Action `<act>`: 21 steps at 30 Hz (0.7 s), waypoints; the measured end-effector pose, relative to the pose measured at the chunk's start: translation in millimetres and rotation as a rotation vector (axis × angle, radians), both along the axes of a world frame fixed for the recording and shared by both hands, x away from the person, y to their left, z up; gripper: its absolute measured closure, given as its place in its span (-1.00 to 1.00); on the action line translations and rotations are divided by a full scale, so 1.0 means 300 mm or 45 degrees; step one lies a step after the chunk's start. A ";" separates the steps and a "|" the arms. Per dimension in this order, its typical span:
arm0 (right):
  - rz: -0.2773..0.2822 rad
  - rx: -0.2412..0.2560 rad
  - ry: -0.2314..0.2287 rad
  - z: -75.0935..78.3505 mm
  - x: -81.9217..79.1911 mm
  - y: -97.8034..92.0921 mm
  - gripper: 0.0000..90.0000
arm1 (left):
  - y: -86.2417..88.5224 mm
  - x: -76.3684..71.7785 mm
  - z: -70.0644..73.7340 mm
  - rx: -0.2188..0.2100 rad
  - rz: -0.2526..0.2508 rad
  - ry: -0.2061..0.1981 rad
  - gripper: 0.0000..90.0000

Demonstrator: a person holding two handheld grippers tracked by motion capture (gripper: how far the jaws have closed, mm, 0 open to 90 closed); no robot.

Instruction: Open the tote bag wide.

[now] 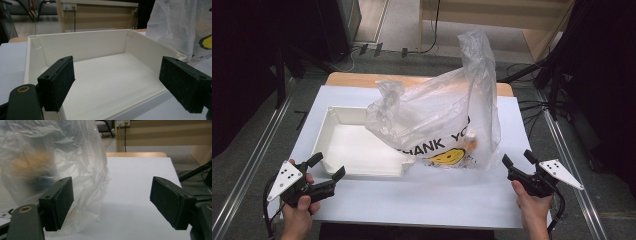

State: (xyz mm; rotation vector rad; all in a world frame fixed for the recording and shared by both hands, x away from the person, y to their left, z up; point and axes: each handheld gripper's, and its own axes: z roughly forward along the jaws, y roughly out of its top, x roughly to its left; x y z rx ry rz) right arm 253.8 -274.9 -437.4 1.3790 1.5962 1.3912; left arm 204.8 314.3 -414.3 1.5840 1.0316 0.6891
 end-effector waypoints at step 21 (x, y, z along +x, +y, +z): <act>0.190 -0.065 -0.039 0.178 0.020 0.140 -0.64 | -0.112 0.060 0.049 0.017 -0.059 0.014 -0.70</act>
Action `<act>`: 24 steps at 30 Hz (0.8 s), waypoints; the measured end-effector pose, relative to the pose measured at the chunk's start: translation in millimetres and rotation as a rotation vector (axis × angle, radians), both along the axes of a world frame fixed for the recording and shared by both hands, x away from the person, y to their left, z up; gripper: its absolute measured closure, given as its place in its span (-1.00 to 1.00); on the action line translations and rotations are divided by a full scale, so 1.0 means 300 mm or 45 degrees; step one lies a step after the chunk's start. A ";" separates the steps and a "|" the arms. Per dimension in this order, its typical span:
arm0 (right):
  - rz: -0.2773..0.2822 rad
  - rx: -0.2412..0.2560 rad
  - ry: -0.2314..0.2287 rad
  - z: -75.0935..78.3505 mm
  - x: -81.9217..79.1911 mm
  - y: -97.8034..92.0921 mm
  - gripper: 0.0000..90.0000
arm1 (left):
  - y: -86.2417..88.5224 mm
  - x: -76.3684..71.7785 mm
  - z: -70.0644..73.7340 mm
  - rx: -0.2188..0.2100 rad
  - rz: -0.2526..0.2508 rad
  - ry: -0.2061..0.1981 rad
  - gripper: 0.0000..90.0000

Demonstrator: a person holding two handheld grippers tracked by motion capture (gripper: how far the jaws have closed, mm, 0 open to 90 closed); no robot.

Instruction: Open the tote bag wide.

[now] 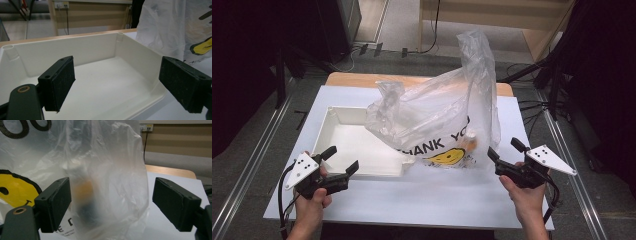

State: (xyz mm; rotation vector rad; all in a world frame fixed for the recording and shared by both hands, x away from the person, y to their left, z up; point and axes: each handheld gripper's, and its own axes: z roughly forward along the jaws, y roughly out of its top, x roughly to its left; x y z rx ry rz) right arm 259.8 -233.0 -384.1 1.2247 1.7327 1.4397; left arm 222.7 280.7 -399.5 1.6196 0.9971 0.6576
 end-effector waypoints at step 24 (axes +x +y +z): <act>0.163 0.074 0.015 0.099 0.090 0.081 0.97 | -0.221 0.083 0.091 -0.063 -0.221 -0.020 -0.69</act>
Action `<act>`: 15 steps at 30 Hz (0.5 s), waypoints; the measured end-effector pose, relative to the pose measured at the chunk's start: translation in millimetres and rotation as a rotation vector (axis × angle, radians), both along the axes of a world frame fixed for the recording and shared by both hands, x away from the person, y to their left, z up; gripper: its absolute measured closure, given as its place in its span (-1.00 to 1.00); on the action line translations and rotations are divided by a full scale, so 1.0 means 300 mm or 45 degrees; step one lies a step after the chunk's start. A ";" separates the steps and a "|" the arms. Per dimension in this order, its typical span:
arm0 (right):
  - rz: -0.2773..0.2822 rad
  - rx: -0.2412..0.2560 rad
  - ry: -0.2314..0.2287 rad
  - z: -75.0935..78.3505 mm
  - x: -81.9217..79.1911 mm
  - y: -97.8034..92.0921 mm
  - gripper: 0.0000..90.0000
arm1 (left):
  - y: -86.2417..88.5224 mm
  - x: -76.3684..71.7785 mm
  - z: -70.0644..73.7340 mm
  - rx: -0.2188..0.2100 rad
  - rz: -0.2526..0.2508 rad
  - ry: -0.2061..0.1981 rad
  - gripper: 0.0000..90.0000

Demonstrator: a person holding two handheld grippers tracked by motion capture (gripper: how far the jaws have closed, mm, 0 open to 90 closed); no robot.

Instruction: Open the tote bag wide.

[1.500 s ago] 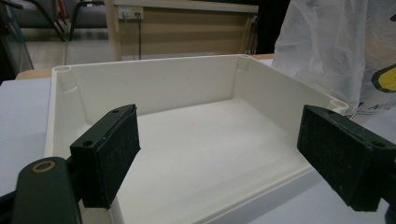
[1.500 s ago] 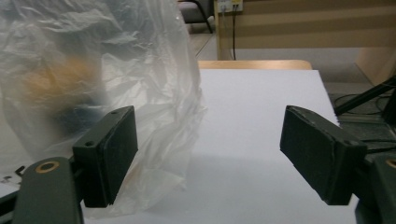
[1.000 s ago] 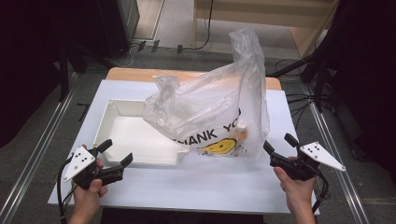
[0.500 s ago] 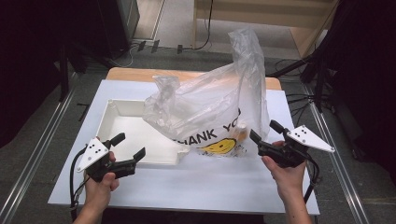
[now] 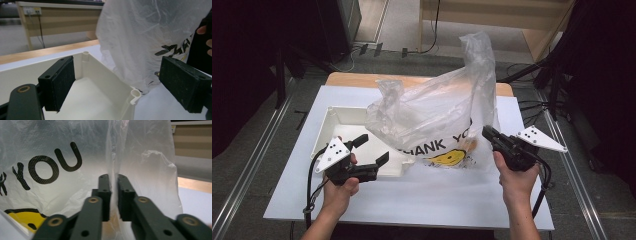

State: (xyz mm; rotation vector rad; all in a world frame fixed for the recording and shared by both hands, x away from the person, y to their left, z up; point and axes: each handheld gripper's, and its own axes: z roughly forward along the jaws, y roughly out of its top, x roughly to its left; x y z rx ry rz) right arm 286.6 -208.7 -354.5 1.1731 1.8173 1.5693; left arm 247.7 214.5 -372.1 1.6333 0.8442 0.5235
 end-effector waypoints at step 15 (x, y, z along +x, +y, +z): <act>-0.047 -0.087 0.045 -0.085 -0.022 -0.025 1.00 | -0.093 -0.002 0.009 -0.008 -0.129 -0.018 -0.69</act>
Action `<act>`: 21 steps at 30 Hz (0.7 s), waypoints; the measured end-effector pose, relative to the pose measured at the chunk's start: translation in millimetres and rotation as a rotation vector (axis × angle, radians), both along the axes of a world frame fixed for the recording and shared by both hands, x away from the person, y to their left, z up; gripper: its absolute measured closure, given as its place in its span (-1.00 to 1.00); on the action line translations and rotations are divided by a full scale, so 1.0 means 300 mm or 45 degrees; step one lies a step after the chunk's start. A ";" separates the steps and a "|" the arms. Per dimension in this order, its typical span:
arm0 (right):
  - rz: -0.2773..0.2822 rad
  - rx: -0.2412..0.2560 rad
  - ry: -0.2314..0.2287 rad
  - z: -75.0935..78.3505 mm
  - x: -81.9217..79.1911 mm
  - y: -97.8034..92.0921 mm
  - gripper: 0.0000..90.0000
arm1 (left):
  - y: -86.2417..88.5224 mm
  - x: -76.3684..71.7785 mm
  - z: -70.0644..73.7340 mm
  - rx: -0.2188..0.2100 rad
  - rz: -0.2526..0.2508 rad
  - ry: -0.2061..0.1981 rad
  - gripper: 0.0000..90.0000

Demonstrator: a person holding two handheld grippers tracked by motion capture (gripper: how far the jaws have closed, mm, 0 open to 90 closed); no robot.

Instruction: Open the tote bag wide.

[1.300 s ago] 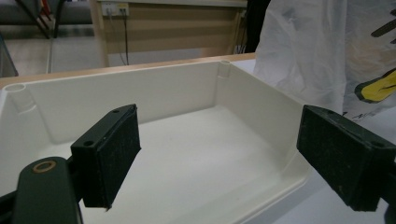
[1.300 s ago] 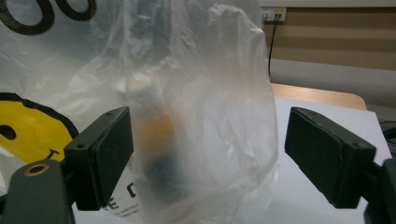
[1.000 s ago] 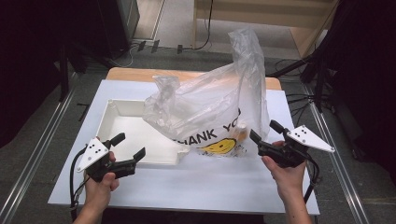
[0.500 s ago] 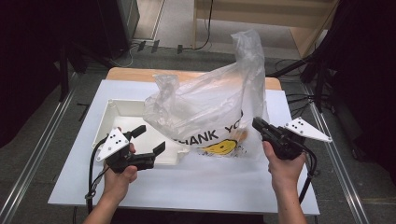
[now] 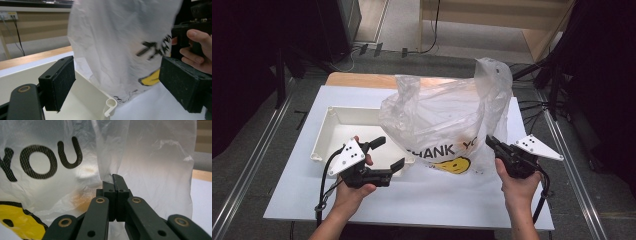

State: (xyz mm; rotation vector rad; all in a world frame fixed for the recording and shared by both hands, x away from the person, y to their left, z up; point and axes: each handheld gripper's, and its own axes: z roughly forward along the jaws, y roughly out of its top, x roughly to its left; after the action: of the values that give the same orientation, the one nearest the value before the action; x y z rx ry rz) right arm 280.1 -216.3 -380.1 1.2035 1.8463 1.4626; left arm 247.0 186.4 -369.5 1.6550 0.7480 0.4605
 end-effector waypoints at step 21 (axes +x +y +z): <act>-0.008 -0.079 0.062 -0.099 -0.004 -0.001 1.00 | -0.046 -0.002 0.035 0.005 -0.063 0.041 0.58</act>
State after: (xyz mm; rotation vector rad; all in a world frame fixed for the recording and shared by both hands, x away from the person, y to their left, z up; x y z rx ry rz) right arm 278.8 -216.5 -409.7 1.2242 1.9041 1.3736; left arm 246.5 172.7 -359.1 1.6844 0.7287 0.4018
